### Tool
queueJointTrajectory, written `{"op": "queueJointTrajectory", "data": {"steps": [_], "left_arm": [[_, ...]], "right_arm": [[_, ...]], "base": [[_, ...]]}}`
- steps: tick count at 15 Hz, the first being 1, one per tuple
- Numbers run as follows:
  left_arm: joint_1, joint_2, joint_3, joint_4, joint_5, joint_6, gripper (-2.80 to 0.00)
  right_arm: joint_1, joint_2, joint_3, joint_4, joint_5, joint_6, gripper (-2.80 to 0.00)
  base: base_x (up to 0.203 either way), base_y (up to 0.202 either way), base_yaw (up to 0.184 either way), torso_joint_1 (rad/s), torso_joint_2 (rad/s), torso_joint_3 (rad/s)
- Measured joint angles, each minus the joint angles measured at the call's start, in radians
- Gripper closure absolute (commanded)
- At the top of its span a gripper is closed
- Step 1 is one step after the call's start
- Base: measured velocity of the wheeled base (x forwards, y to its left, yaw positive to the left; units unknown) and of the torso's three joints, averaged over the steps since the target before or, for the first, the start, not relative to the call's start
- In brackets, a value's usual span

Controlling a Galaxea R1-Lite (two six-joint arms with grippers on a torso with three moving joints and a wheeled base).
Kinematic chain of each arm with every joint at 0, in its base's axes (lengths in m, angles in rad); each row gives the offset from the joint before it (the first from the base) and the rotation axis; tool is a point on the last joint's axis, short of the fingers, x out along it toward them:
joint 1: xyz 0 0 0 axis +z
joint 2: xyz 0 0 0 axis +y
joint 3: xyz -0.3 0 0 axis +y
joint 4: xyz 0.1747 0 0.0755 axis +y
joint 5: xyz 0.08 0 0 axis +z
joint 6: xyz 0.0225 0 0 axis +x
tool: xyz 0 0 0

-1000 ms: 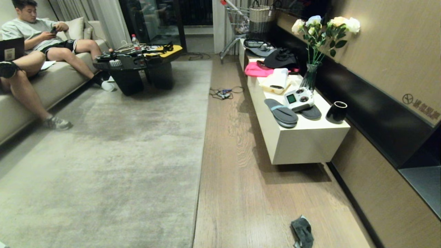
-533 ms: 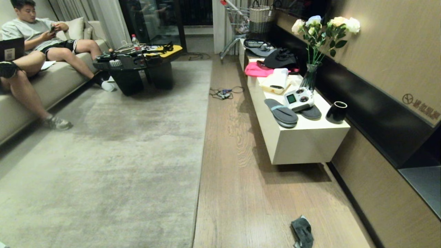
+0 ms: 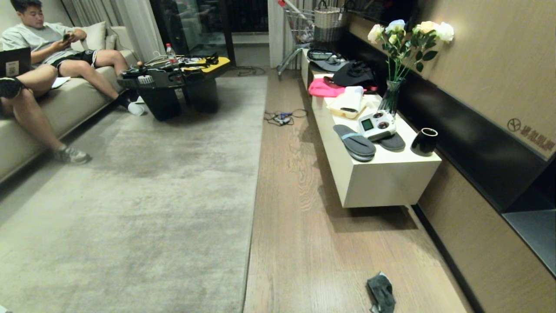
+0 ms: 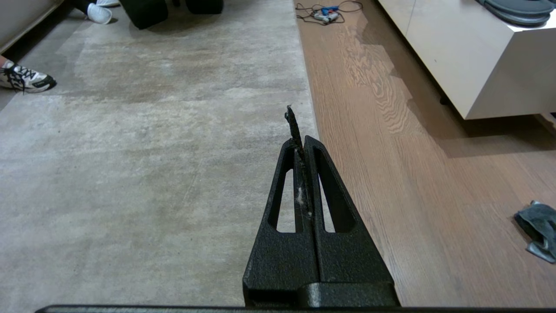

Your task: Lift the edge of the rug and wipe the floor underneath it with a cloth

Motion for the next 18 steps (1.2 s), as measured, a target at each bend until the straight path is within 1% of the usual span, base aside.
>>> {"op": "queueJointTrajectory", "data": {"steps": [14,16,18], "left_arm": [[0.0,0.0,0.0,0.0,0.0,0.0,0.0],[0.0,0.0,0.0,0.0,0.0,0.0,0.0],[0.0,0.0,0.0,0.0,0.0,0.0,0.0]], "right_arm": [[0.0,0.0,0.0,0.0,0.0,-0.001,0.0],[0.0,0.0,0.0,0.0,0.0,-0.001,0.0],[0.0,0.0,0.0,0.0,0.0,0.0,0.0]], "base": [[0.0,0.0,0.0,0.0,0.0,0.0],[0.0,0.0,0.0,-0.012,-0.14,-0.175],[0.0,0.0,0.0,-0.025,-0.33,-0.367]]}}
